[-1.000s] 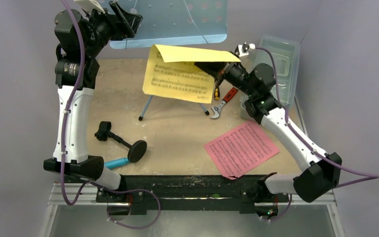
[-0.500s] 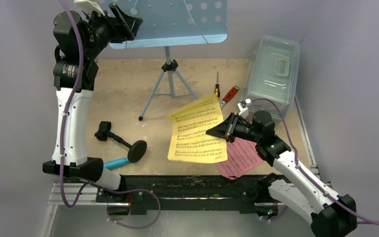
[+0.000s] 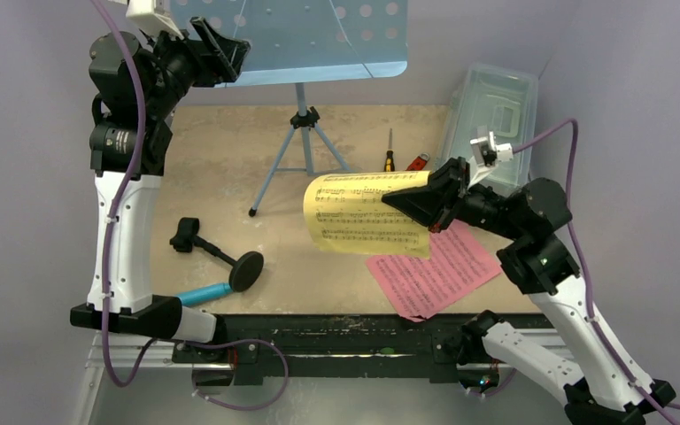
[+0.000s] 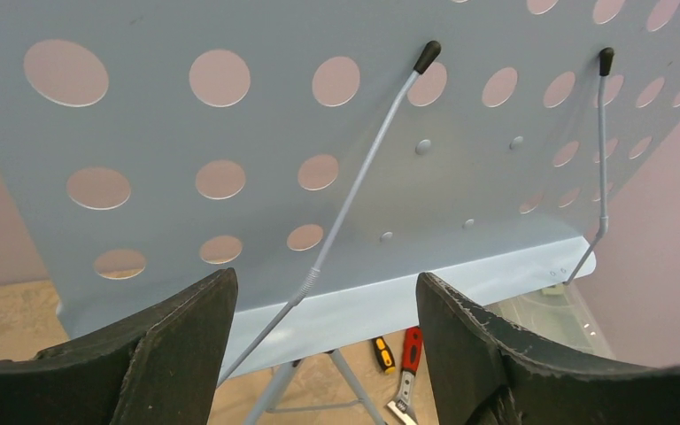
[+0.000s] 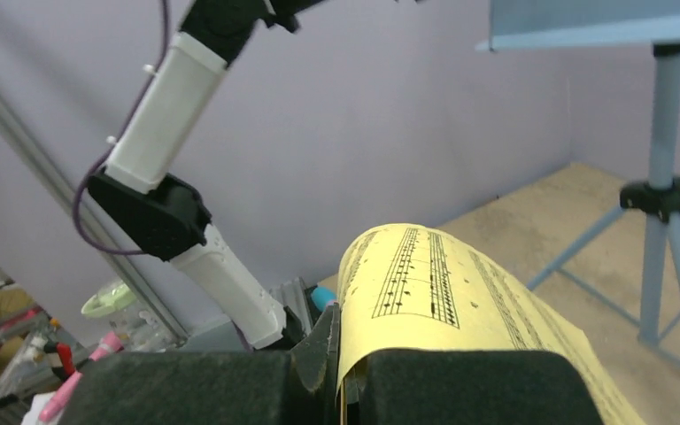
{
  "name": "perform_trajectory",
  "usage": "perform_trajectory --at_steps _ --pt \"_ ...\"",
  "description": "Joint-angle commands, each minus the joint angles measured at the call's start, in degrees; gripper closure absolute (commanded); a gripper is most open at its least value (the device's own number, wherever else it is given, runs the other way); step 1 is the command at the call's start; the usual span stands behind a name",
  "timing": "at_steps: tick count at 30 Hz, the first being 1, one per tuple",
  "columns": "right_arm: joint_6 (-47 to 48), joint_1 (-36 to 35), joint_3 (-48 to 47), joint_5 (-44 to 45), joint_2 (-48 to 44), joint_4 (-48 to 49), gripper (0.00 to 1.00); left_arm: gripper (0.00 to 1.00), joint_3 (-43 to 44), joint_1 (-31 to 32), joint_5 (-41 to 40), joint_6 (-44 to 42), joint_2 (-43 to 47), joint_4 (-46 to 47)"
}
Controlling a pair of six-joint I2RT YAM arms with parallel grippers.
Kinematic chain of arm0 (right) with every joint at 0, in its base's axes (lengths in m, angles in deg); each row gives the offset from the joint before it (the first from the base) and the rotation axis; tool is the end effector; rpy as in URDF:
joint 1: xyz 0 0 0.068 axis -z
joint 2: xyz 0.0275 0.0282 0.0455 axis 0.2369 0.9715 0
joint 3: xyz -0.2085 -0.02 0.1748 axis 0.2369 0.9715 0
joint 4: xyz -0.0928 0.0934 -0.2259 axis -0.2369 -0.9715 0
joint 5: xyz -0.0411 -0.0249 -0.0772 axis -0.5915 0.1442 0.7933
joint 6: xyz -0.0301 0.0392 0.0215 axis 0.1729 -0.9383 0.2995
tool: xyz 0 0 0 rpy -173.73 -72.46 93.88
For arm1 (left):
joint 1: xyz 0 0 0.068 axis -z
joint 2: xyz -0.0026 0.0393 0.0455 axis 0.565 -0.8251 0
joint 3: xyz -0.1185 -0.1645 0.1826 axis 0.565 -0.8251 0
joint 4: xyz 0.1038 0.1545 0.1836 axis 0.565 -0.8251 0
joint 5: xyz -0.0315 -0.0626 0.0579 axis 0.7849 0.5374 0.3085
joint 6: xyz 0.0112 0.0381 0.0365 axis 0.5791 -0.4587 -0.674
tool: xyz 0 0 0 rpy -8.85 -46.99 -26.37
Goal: Set up the instrument practice props
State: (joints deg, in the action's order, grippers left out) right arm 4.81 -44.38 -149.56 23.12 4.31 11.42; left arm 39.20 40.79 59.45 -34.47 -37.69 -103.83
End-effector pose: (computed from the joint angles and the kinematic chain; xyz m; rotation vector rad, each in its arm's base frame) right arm 0.1232 0.0981 0.4493 -0.5981 1.3842 1.3111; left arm 0.2542 -0.0374 0.5733 -0.0031 1.5039 -0.5968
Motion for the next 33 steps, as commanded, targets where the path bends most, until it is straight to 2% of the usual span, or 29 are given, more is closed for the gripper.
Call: perform_trajectory --at_steps 1,8,14,18,21,25,33 --pt "7.6 -0.6 -9.6 -5.5 3.9 0.6 1.0 0.27 -2.0 -0.2 -1.6 -1.5 2.8 1.1" --pt "4.5 -2.2 -26.2 -9.3 14.4 9.2 1.0 0.27 -3.4 -0.2 -2.4 -1.4 4.1 0.9" --pt "4.7 -7.0 -49.9 -10.3 28.2 8.5 1.0 0.27 -3.6 -0.2 -4.3 -2.2 5.3 -0.4" --pt "3.8 -7.0 -59.6 -9.1 34.6 9.1 1.0 0.27 -3.5 -0.2 -5.5 -2.8 5.9 -0.9" --pt "3.6 -5.3 -63.4 -6.9 39.0 8.4 1.0 0.27 -2.9 -0.2 -5.7 -3.1 5.9 -1.4" --pt "-4.0 0.5 -63.2 -5.9 44.5 12.3 1.0 0.27 -2.9 -0.2 -5.5 -3.3 5.5 -1.7" --pt "-1.0 3.6 -59.7 -2.5 48.9 9.1 1.0 0.28 -3.0 -0.2 -4.2 -3.1 4.8 -1.2"
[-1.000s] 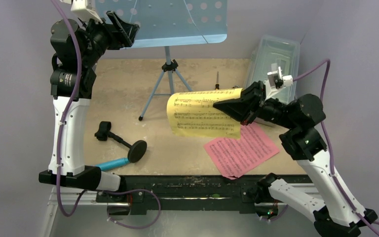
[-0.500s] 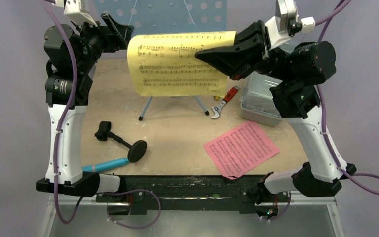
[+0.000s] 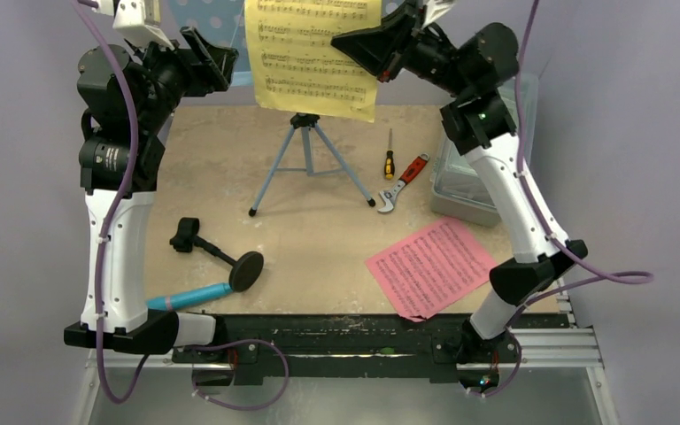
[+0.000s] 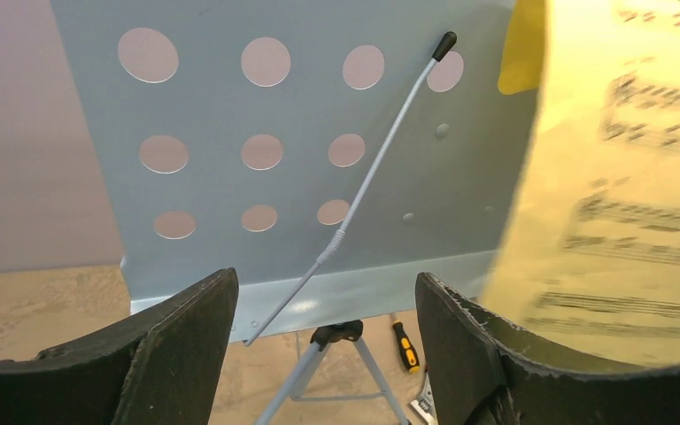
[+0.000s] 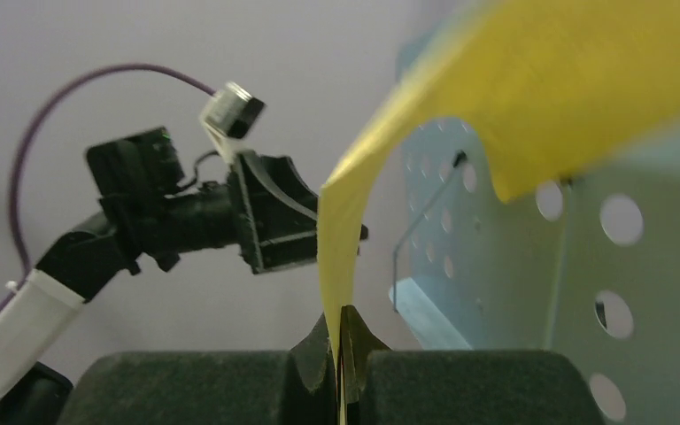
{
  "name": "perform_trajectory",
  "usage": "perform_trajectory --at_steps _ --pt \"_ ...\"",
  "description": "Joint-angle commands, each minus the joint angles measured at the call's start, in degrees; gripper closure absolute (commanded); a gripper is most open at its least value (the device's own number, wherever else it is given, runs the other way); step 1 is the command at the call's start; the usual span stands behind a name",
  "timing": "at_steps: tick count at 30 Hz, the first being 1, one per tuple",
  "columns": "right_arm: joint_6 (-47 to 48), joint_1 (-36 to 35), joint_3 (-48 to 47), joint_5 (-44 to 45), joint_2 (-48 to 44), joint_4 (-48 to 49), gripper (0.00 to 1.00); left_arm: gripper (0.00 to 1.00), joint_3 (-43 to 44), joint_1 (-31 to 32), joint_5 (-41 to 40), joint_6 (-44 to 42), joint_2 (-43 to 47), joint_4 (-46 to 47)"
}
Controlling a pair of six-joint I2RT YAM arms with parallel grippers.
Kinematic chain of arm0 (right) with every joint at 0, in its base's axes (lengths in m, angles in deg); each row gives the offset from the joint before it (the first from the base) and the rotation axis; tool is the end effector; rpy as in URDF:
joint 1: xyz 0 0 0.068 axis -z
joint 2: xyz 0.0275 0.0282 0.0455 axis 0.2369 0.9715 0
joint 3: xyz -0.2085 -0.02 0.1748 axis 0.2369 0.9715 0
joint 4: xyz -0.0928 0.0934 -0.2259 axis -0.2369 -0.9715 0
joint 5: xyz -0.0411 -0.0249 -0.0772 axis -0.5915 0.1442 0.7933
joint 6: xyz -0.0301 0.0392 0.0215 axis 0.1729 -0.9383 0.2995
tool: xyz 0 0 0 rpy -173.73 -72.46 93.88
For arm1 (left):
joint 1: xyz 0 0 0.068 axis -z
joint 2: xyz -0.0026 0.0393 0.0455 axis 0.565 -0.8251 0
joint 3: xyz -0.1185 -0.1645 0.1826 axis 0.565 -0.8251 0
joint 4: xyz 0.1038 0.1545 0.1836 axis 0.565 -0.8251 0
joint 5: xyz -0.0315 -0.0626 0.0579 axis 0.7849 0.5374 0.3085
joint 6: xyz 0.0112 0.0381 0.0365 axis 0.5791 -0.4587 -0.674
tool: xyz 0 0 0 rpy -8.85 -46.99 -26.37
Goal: Set up the instrument practice props
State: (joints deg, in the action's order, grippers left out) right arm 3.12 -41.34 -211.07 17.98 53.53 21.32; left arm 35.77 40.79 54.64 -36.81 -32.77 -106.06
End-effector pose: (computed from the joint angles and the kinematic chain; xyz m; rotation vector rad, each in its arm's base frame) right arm 0.2668 0.1668 0.6018 -0.6970 0.9912 1.2762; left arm 0.2282 -0.0315 0.5720 -0.0438 1.5060 -0.5024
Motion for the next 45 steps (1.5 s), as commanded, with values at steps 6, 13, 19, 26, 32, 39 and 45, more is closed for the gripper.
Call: perform_trajectory --at_steps 6,13,19,26,32,39,45 --pt "6.6 0.9 4.7 6.8 -1.6 -5.0 1.0 0.28 0.5 -0.2 1.8 -0.6 -0.5 1.7" --pt "9.3 1.0 6.4 12.8 -3.5 -6.6 1.0 0.3 0.5 -0.2 3.8 1.0 -2.2 3.7" --pt "12.6 1.0 7.4 18.3 -7.4 -8.2 1.0 0.33 0.7 -0.2 5.4 2.0 -2.9 5.7" --pt "14.0 1.0 0.9 17.7 -5.2 -9.5 1.0 0.38 1.6 -0.2 7.9 3.9 -4.9 8.2" --pt "13.3 0.8 -8.3 12.9 1.3 -11.5 1.0 0.42 1.6 -0.2 8.6 5.6 -6.0 10.0" --pt "17.2 0.7 -6.2 13.8 2.3 -11.9 1.0 0.47 2.9 -0.1 8.9 6.8 -7.5 11.7" --pt "19.0 0.6 -9.3 15.9 4.2 -13.9 1.0 0.56 4.6 -0.2 9.9 7.9 -9.2 12.9"
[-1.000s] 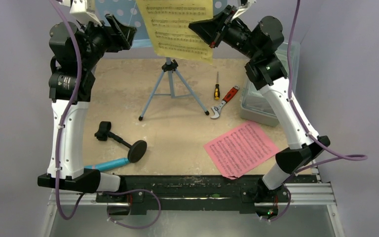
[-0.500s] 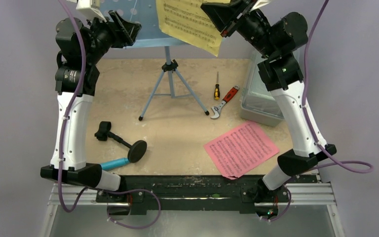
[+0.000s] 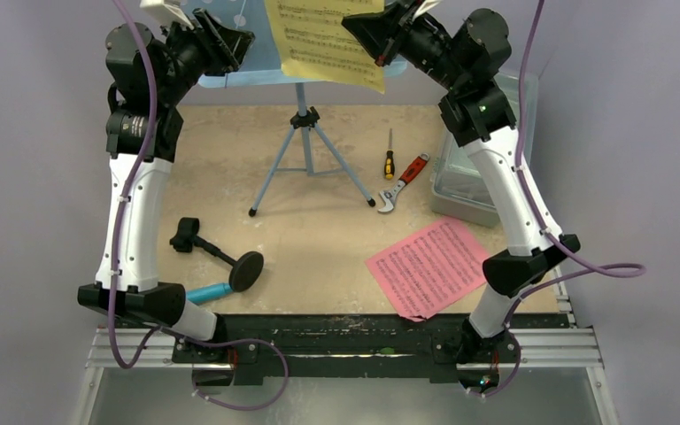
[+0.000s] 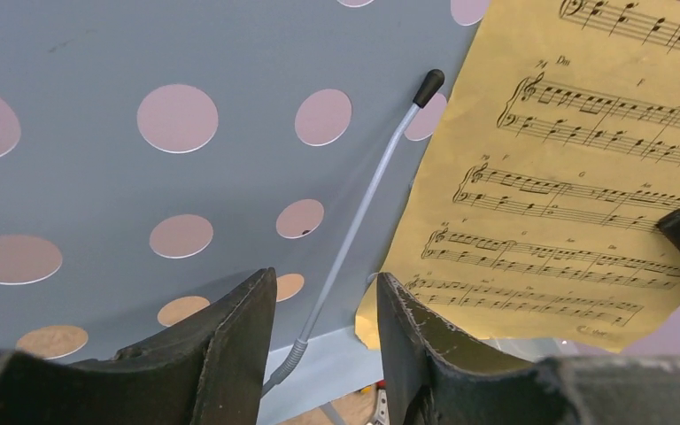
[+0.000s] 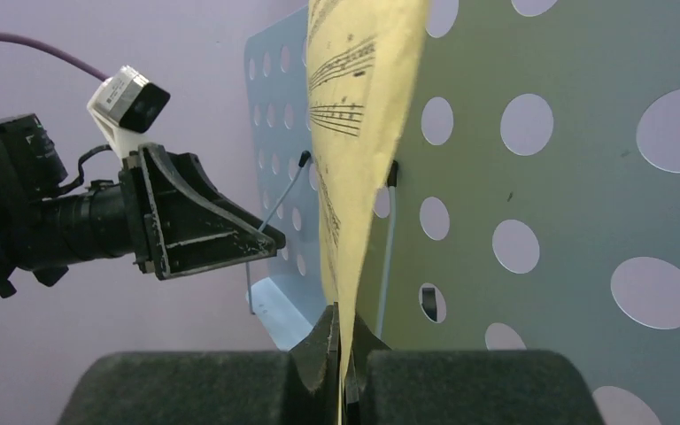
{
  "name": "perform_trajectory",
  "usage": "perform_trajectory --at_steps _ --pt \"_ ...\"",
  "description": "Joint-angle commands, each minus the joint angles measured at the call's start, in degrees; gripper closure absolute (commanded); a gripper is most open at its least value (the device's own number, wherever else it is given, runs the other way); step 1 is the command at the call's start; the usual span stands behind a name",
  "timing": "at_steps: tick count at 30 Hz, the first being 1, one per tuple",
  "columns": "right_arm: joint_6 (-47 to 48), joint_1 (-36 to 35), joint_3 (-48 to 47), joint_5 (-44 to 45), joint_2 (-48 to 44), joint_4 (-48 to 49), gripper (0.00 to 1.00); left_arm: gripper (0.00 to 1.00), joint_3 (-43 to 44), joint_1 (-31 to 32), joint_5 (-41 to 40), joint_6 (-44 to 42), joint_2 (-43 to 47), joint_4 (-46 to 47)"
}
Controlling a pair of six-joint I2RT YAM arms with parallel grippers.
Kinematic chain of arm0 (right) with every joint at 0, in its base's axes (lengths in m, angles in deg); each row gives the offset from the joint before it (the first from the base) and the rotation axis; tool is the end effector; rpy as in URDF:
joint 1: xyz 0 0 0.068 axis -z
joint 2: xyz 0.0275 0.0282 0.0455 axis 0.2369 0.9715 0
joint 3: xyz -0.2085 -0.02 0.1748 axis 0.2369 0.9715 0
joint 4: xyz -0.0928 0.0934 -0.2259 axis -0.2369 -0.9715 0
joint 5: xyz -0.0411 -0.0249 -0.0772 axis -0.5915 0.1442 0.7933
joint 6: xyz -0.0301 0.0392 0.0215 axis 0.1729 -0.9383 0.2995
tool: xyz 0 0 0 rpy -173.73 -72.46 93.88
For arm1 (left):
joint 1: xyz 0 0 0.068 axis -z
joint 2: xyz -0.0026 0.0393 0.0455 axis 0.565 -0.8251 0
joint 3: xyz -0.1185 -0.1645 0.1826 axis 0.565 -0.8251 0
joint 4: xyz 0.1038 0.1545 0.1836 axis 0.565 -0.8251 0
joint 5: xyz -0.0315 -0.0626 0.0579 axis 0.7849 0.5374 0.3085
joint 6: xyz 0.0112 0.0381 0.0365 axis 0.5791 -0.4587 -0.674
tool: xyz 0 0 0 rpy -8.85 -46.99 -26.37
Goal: Set up the instrument practice props
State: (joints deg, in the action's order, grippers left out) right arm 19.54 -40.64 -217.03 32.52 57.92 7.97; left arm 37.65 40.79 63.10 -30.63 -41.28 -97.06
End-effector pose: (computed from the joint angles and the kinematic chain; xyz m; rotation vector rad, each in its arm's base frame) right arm 0.2995 0.1708 0.5888 -0.5584 1.1154 0.9350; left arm 0.2853 -0.0431 0.5625 0.0065 1.4882 -0.6962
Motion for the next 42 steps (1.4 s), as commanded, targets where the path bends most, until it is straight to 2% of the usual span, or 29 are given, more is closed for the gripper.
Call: perform_trajectory --at_steps 1,11,15,19,23,26,30,34,38,40,42 --pt "2.6 -0.1 -3.6 1.6 0.0 -0.5 1.0 0.56 2.7 -0.2 1.6 2.0 -0.8 4.4" --pt "4.4 -3.5 -3.9 7.9 0.3 -0.9 1.0 0.67 1.0 -0.2 1.8 2.9 0.1 8.8" --pt "4.6 -4.7 -4.6 12.1 0.9 -1.4 1.0 0.77 0.1 -0.2 1.2 2.2 1.0 10.6" --pt "3.5 -4.9 -3.8 16.5 0.6 -0.6 1.0 0.8 -1.3 -0.2 1.9 1.5 2.1 12.7" --pt "2.6 -5.1 -3.7 16.9 0.5 -0.2 1.0 0.84 -1.1 -0.2 2.7 1.2 1.7 12.7" --pt "2.9 -5.2 -4.2 17.0 0.9 -0.5 1.0 0.81 -1.0 -0.2 3.2 0.9 1.5 12.7" --pt "2.9 -5.3 -4.1 16.9 0.7 -0.2 1.0 0.69 -0.3 -0.2 3.4 0.5 1.1 11.7" --pt "2.6 -5.5 -4.4 16.4 1.2 0.1 1.0 0.68 0.0 -0.2 4.3 1.0 0.0 11.6" --pt "2.9 -6.0 -4.4 16.8 1.6 0.4 1.0 0.78 0.5 -0.2 3.9 1.2 -0.5 11.7" --pt "3.1 -6.1 -4.1 17.2 1.6 0.7 1.0 0.89 0.7 -0.2 3.8 1.6 -0.6 12.3" --pt "3.1 -6.2 -3.7 17.3 1.4 1.2 1.0 0.93 1.4 -0.2 3.5 1.7 -1.1 12.1"
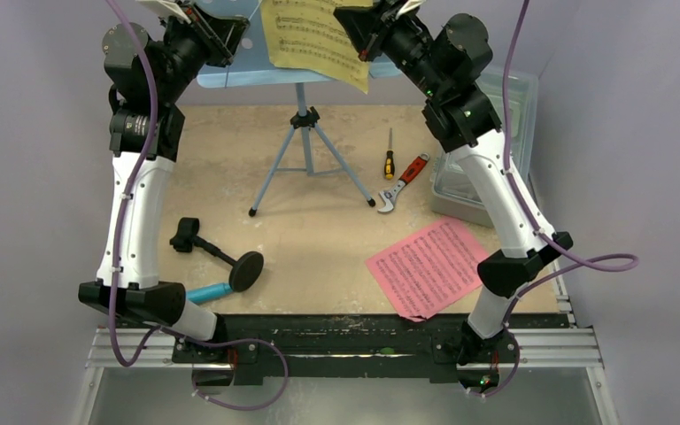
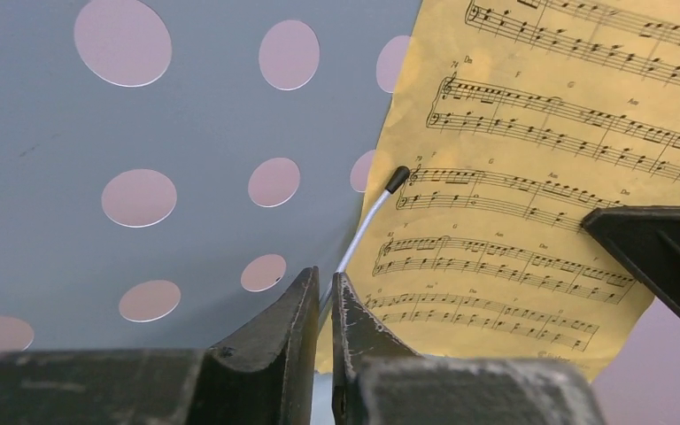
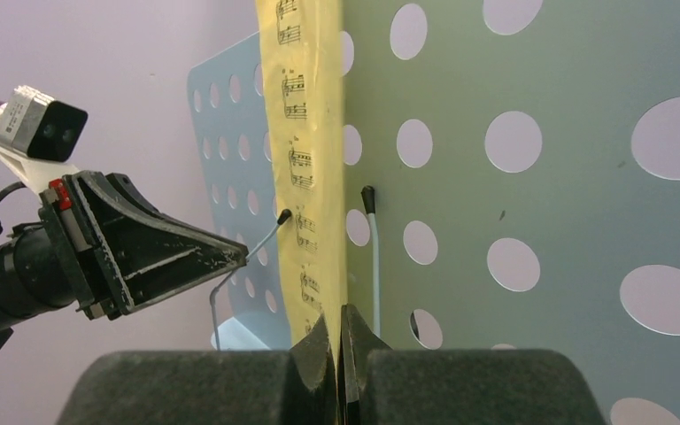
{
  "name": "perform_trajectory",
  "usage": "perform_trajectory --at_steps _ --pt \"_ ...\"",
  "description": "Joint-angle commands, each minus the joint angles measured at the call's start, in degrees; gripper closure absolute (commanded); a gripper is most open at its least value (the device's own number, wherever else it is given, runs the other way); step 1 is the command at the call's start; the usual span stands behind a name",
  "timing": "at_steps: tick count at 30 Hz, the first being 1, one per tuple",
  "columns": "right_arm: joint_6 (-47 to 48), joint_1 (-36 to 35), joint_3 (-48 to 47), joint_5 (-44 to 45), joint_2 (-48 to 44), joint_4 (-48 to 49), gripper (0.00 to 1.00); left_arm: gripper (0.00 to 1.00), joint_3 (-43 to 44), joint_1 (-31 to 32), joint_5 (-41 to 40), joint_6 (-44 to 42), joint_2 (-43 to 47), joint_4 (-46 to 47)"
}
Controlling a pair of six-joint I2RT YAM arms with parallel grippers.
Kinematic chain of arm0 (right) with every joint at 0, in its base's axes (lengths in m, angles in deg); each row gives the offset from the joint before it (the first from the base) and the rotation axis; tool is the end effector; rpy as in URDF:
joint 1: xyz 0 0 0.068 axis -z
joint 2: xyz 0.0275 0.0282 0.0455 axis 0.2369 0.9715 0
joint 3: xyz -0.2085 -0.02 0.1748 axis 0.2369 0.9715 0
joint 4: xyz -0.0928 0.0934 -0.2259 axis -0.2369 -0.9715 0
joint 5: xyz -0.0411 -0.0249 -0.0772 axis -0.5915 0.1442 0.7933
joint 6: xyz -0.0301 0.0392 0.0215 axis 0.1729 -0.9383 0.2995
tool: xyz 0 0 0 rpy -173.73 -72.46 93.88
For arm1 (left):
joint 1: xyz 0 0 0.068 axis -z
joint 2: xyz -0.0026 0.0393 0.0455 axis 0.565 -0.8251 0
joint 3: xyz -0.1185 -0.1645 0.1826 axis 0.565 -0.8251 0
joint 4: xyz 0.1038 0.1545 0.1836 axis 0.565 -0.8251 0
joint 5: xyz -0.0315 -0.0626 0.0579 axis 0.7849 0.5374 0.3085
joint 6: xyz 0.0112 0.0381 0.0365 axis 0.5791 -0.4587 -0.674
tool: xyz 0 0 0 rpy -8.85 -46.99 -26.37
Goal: Set up the instrument practice props
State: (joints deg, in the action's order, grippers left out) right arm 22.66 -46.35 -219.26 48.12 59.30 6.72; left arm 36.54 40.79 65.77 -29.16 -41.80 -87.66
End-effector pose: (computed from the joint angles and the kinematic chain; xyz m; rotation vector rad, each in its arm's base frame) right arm 0.2918 0.1959 0.5911 -0.3965 1.1310 0.8277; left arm 0.2890 -0.0450 0.5715 0.0646 1.3624 -0.7447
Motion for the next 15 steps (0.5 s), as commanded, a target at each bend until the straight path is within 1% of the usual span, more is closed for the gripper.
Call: perform_trajectory --at_steps 1,3,7,9,11,15 --pt "0.0 -0.5 -1.4 1.7 0.0 2.7 1.0 0.93 3.0 -0.1 0.6 0.1 -0.9 2.1" --pt "0.1 -0.5 -1.7 1.8 0.3 2.6 1.0 0.89 3.8 -0.1 0.6 -0.2 -1.4 1.0" --pt "0.4 -0.5 -1.9 1.4 0.3 2.5 1.0 0.72 3.8 -0.2 1.2 -1.4 -1.1 0.0" --pt "0.6 -0.6 -1.4 0.9 0.0 3.0 1.0 0.68 3.8 -0.2 1.7 -2.1 -1.3 -0.5" --pt "0.4 -0.5 -1.0 0.7 -0.3 3.4 1.0 0.67 4.0 -0.2 1.9 -2.3 -1.7 -0.9" --pt "0.3 -0.6 -1.3 0.7 -0.1 3.4 1.0 0.71 4.1 -0.2 2.9 -1.6 -2.5 -0.9"
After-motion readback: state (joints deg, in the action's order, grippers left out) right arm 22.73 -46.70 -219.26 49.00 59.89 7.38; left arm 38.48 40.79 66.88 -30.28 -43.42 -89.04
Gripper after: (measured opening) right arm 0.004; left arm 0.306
